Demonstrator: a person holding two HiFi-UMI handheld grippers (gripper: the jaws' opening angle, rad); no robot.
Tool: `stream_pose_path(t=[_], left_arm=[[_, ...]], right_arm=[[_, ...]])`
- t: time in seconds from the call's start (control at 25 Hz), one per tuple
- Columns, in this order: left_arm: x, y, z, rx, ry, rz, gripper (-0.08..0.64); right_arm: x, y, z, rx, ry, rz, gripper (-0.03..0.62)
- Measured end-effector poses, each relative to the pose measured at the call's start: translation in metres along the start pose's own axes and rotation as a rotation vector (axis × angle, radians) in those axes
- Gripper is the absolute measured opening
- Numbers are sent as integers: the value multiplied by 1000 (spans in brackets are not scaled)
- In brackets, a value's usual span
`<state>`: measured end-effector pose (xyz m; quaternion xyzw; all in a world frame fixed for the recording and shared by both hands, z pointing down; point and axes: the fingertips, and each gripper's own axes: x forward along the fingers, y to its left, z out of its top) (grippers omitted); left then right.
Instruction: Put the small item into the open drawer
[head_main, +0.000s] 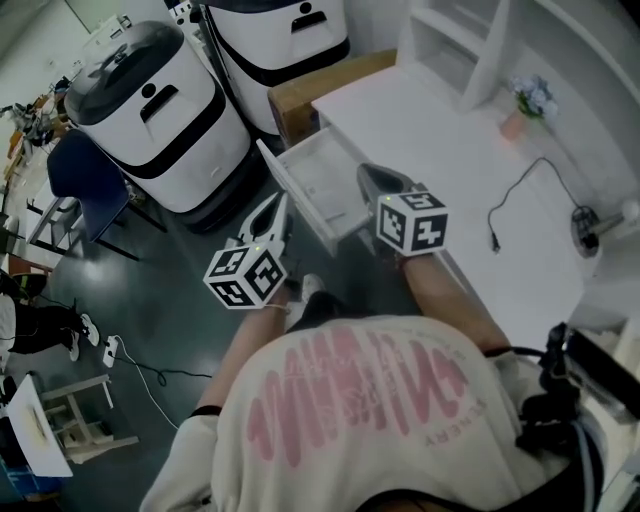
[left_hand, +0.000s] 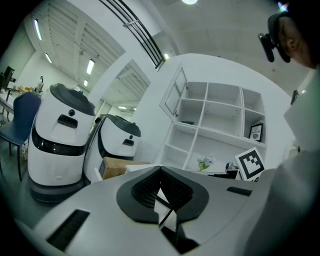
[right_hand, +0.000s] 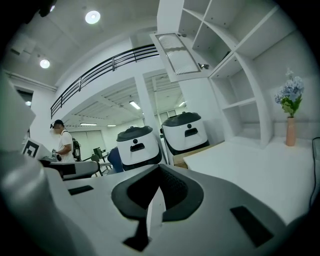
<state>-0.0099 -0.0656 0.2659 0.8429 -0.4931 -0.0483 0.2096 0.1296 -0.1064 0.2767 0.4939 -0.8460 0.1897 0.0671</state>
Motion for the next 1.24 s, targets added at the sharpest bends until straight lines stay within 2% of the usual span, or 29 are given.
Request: stream_pose_path(t=[0.68, 1.24], left_arm=[[-22, -23, -10, 34, 7, -16, 29], [-24, -24, -5, 36, -6, -21, 29]], right_arm=[[-28, 12, -5, -36, -9, 8, 18], [-28, 14, -7, -51, 9, 4, 18]])
